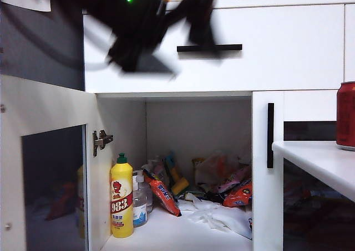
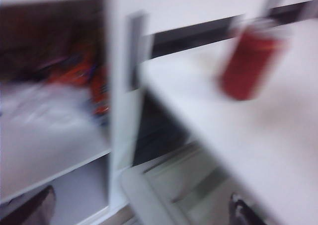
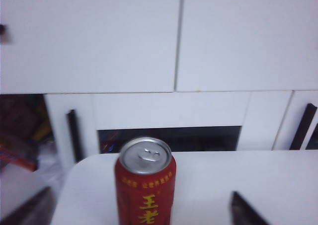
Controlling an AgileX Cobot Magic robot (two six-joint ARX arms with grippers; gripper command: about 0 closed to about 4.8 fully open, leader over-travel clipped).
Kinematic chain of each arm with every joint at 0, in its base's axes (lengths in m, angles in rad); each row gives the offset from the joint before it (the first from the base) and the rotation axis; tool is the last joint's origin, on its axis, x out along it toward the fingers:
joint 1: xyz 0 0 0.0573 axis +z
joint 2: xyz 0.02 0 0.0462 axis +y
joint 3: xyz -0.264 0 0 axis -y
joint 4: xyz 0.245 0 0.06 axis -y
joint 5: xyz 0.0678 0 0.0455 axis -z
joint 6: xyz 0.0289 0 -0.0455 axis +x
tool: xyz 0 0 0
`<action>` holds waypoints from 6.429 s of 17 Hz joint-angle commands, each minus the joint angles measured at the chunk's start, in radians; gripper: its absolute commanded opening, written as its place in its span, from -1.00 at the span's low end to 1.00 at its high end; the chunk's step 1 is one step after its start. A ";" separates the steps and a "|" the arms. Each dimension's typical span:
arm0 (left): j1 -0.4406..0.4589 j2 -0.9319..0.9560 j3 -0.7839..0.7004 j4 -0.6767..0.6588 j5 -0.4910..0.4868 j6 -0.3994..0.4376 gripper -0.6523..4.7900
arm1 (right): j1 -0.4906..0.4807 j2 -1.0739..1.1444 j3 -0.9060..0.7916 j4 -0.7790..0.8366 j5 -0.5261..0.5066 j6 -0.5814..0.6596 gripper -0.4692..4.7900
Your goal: Open the left door of the white cabinet, pick up a can of beverage from the table on the right, place it inside the cabinet, and finally close the cabinet door.
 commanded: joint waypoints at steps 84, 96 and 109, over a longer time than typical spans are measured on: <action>0.262 -0.718 -0.003 -0.771 0.170 0.055 1.00 | 0.119 1.489 0.669 0.731 -0.597 0.062 0.46; 0.261 -0.716 -0.003 -0.809 0.158 0.134 1.00 | 0.110 1.694 0.822 0.805 -0.567 -0.034 0.46; 0.261 -0.711 -0.117 -0.702 0.154 0.140 1.00 | -0.030 1.889 1.072 0.742 -0.644 -0.060 0.46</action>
